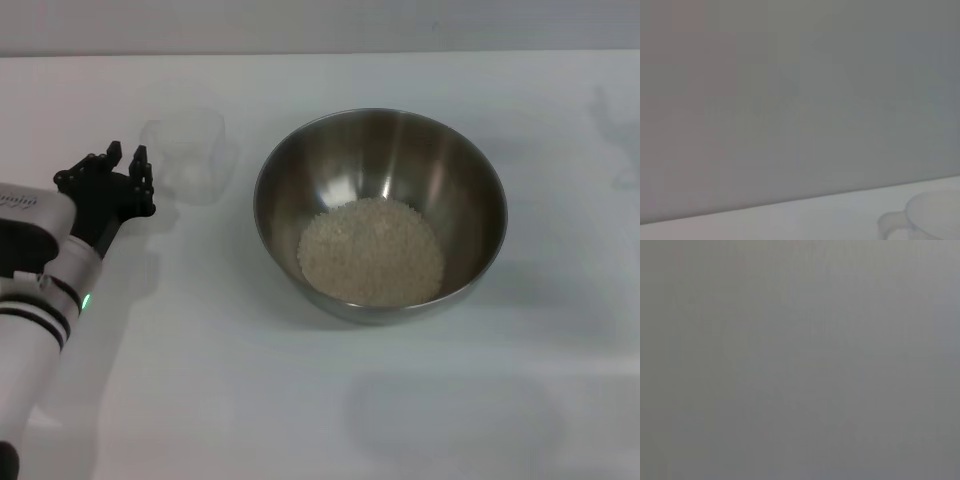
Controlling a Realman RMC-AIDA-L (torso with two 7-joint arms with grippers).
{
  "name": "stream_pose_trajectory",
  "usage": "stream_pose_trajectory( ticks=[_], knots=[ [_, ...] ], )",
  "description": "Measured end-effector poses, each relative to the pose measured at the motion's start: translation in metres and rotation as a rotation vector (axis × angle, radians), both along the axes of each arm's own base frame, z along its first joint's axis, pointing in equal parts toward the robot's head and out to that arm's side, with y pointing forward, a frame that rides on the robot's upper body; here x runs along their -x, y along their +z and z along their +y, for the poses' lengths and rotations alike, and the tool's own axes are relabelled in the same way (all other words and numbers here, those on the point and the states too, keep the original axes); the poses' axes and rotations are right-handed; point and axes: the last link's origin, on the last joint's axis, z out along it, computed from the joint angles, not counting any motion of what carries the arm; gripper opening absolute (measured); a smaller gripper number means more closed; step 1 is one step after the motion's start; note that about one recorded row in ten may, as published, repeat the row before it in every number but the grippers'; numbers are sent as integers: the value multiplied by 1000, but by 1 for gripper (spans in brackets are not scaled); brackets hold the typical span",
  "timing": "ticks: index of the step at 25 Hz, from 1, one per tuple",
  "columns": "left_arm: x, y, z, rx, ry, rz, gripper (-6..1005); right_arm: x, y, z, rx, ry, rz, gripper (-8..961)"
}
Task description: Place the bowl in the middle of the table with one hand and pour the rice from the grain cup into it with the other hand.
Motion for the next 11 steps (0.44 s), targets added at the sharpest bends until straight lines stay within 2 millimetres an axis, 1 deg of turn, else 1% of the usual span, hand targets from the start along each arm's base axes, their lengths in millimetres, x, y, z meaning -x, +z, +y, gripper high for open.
stream_pose_trajectory(
  ticks=[5, 8, 11],
  knots=[
    [3, 7, -17, -51, -44, -88, 261, -2, 3, 0, -9, -8, 2, 762],
    [4, 21, -34, -127, -106, -184, 262, -6, 2, -2, -10, -25, 6, 762],
    [3, 36, -47, -220, -177, -229, 262, -10, -2, -5, 0, -45, 7, 762]
  ],
)
